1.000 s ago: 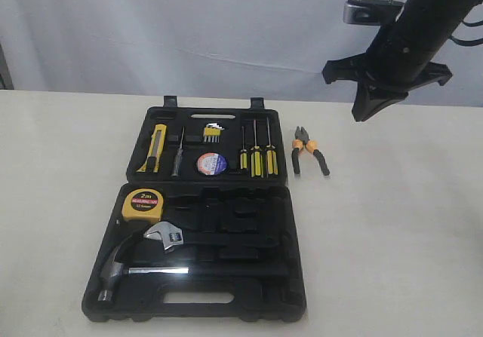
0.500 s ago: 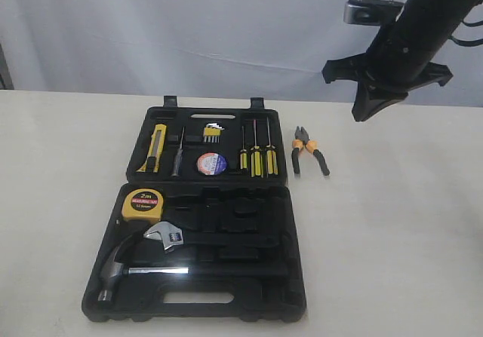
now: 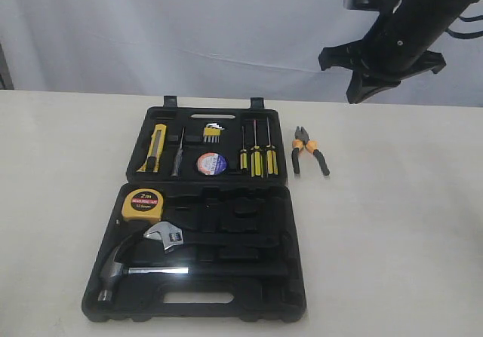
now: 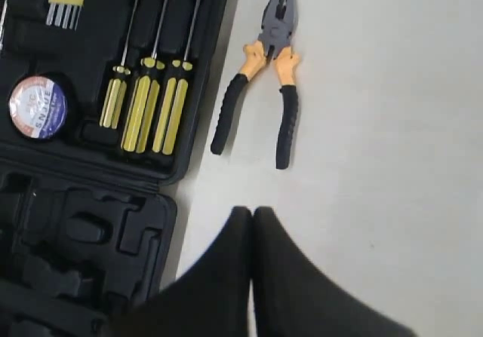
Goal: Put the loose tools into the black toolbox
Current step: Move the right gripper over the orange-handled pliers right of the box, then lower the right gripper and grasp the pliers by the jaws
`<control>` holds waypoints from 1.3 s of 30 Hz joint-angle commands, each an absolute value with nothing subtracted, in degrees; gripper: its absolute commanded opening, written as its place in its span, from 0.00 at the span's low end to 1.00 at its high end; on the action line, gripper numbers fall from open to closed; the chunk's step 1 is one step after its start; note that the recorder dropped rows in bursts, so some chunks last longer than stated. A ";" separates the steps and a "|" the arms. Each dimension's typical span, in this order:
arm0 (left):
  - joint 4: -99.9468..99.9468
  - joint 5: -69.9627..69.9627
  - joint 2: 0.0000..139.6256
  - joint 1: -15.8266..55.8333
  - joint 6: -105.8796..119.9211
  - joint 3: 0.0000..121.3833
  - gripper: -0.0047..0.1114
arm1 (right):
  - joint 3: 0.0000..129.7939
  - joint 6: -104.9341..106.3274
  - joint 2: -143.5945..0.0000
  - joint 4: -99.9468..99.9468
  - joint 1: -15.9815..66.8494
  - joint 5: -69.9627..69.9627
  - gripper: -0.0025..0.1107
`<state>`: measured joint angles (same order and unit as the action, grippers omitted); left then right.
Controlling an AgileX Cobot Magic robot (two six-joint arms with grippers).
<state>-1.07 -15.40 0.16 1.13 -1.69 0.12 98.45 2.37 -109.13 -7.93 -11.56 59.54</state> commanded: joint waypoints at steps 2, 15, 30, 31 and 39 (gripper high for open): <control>-1.21 -15.37 0.00 1.25 -1.80 0.00 0.04 | 98.59 1.73 -109.08 -7.60 -11.87 55.92 0.02; -1.21 -15.37 0.00 1.25 -1.80 0.00 0.04 | 108.14 2.77 -119.98 -3.37 -11.87 56.00 0.02; -1.21 -15.37 0.00 1.25 -1.80 0.00 0.04 | 125.37 6.96 -137.49 -2.09 -7.72 58.60 0.02; -1.21 -15.37 0.00 1.25 -1.80 0.00 0.04 | 125.37 6.96 -138.12 -2.09 -7.55 58.60 0.02; -1.21 -15.37 0.00 1.25 -1.80 0.00 0.04 | 125.46 6.96 -139.67 0.00 -7.85 55.79 0.02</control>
<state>-1.07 -15.40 0.16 1.13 -1.69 0.12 125.11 6.41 -139.88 -0.40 -7.07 57.82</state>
